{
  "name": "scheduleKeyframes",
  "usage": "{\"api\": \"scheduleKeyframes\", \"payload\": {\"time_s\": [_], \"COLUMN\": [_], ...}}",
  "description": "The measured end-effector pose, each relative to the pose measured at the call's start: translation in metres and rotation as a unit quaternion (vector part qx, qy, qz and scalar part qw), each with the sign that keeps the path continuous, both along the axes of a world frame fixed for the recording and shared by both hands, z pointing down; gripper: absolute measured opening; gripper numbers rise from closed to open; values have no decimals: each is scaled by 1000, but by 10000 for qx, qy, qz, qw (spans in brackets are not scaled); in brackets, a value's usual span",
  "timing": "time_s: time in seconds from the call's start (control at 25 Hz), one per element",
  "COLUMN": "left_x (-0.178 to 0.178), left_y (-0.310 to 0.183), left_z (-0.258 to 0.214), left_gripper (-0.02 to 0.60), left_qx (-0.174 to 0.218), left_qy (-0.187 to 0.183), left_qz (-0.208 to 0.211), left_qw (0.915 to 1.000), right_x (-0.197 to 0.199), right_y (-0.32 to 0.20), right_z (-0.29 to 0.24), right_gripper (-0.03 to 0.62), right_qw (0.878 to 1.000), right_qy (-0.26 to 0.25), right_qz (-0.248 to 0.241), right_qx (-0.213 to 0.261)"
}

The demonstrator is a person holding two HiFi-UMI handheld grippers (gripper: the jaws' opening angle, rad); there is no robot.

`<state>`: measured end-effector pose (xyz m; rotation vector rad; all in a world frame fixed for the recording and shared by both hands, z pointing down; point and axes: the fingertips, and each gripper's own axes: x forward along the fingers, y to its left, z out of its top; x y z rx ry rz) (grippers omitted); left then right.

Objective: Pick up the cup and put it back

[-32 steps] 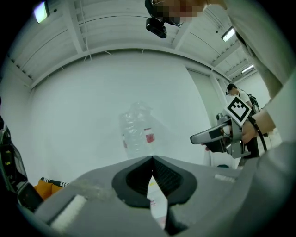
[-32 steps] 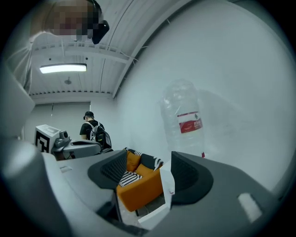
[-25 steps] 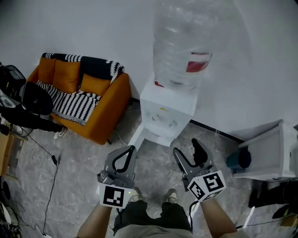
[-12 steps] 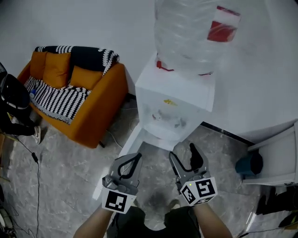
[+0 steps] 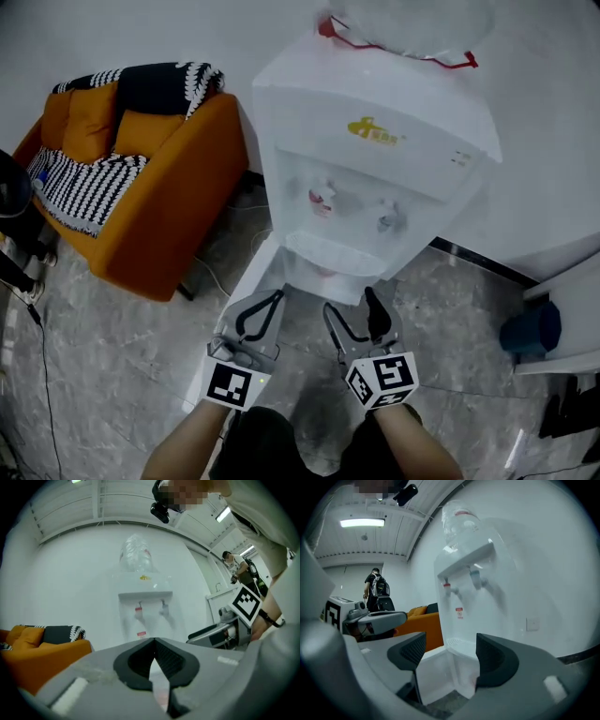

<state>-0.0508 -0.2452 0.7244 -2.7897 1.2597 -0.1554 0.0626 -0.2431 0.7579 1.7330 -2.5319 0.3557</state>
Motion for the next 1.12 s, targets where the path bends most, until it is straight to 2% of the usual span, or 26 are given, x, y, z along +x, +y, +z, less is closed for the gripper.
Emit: {"api": "scheduleKeyframes", "payload": {"time_s": [0.24,0.4,0.52,0.8,1.0,1.12], "left_x": [12,20,23,27,36,35], "left_y": [-18,-29,-40,-61,-69,-75], "left_z": [79,123,151,201,232,247], "left_gripper": [2,2,2,2,2,2], "left_qx": [127,123,224,116,-6,134], "left_qy": [88,147,55,273,343,156], "left_qz": [74,137,189,163,195,222], "left_qw": [9999,9997,9996,9994,9992,9995], "right_x": [-3,-9,-5,15,21,24], "right_y": [-30,-50,-68,-116,-140,-153], "right_z": [107,151,190,264,311,333], "right_gripper": [347,345,347,356,362,371], "right_qw": [9989,9955,9932,9956,9939,9928], "right_qy": [314,618,771,695,979,1108], "right_qz": [-341,-702,-869,-616,-451,-381], "right_qx": [-105,116,34,-108,-226,-267]}}
